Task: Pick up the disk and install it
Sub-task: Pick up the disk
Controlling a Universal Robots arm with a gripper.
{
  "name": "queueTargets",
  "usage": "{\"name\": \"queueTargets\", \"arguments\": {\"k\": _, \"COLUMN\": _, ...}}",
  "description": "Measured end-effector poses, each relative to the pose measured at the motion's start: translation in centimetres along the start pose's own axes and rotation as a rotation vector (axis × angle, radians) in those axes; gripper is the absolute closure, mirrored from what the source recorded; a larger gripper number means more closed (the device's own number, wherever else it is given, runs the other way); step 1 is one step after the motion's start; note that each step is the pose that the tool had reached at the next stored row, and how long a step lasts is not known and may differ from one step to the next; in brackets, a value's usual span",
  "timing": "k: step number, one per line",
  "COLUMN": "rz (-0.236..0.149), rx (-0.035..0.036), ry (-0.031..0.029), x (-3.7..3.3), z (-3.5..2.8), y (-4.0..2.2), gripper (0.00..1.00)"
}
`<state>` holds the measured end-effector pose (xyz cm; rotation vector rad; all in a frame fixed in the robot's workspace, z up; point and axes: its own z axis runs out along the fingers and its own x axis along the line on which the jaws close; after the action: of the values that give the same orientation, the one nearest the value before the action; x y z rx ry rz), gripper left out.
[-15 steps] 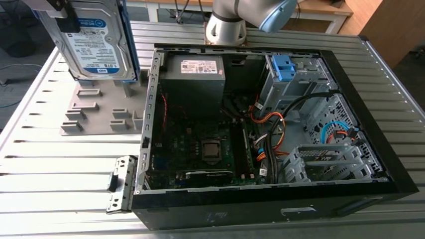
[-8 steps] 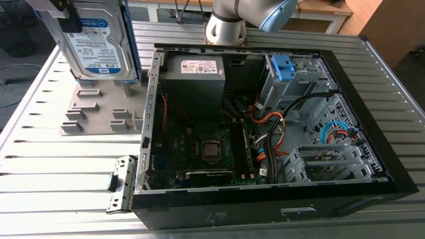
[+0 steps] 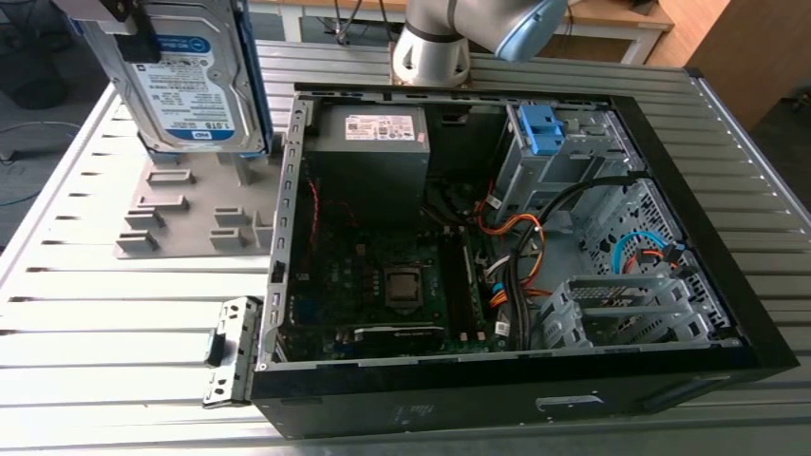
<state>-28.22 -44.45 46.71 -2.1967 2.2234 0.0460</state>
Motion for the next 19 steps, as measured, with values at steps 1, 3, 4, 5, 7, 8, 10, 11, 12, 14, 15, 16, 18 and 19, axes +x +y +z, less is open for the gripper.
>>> {"name": "queueTargets", "arguments": {"k": 1, "rz": 0.000, "rx": 0.0000, "ry": 0.0000, "x": 0.00, "z": 0.00, "y": -0.04, "gripper": 0.64}}
{"name": "queueTargets", "arguments": {"k": 3, "rz": 0.000, "rx": 0.0001, "ry": 0.0000, "x": 0.00, "z": 0.00, "y": -0.12, "gripper": 0.64}}
{"name": "queueTargets", "arguments": {"k": 4, "rz": 0.000, "rx": 0.0000, "ry": 0.0000, "x": 0.00, "z": 0.00, "y": -0.17, "gripper": 0.64}}
{"name": "queueTargets", "arguments": {"k": 5, "rz": 0.000, "rx": 0.0001, "ry": -0.0001, "x": 0.00, "z": 0.00, "y": -0.21, "gripper": 0.64}}
{"name": "queueTargets", "arguments": {"k": 7, "rz": 0.000, "rx": 0.0000, "ry": 0.0000, "x": 0.00, "z": 0.00, "y": -0.30, "gripper": 0.64}}
{"name": "queueTargets", "arguments": {"k": 8, "rz": 0.000, "rx": 0.0000, "ry": 0.0000, "x": -0.01, "z": 0.00, "y": -0.35, "gripper": 0.64}}
{"name": "queueTargets", "arguments": {"k": 10, "rz": 0.000, "rx": 0.0000, "ry": 0.0000, "x": -0.01, "z": 0.00, "y": -0.45, "gripper": 0.64}}
{"name": "queueTargets", "arguments": {"k": 11, "rz": 0.000, "rx": 0.0000, "ry": 0.0000, "x": -0.01, "z": -0.01, "y": -0.50, "gripper": 0.64}}
{"name": "queueTargets", "arguments": {"k": 12, "rz": 0.000, "rx": 0.0000, "ry": 0.0000, "x": -0.01, "z": 0.00, "y": -0.55, "gripper": 0.64}}
{"name": "queueTargets", "arguments": {"k": 14, "rz": 0.000, "rx": 0.0001, "ry": -0.0001, "x": -0.01, "z": 0.00, "y": -0.66, "gripper": 0.64}}
{"name": "queueTargets", "arguments": {"k": 15, "rz": 0.000, "rx": 0.0001, "ry": 0.0000, "x": -0.01, "z": 0.00, "y": -0.70, "gripper": 0.64}}
{"name": "queueTargets", "arguments": {"k": 16, "rz": 0.000, "rx": 0.0001, "ry": -0.0001, "x": -0.01, "z": 0.00, "y": -0.76, "gripper": 0.64}}
{"name": "queueTargets", "arguments": {"k": 18, "rz": 0.000, "rx": 0.0000, "ry": 0.0000, "x": -0.01, "z": -0.01, "y": -0.86, "gripper": 0.64}}
{"name": "queueTargets", "arguments": {"k": 19, "rz": 0.000, "rx": 0.0000, "ry": 0.0000, "x": -0.01, "z": -0.01, "y": -0.91, "gripper": 0.64}}
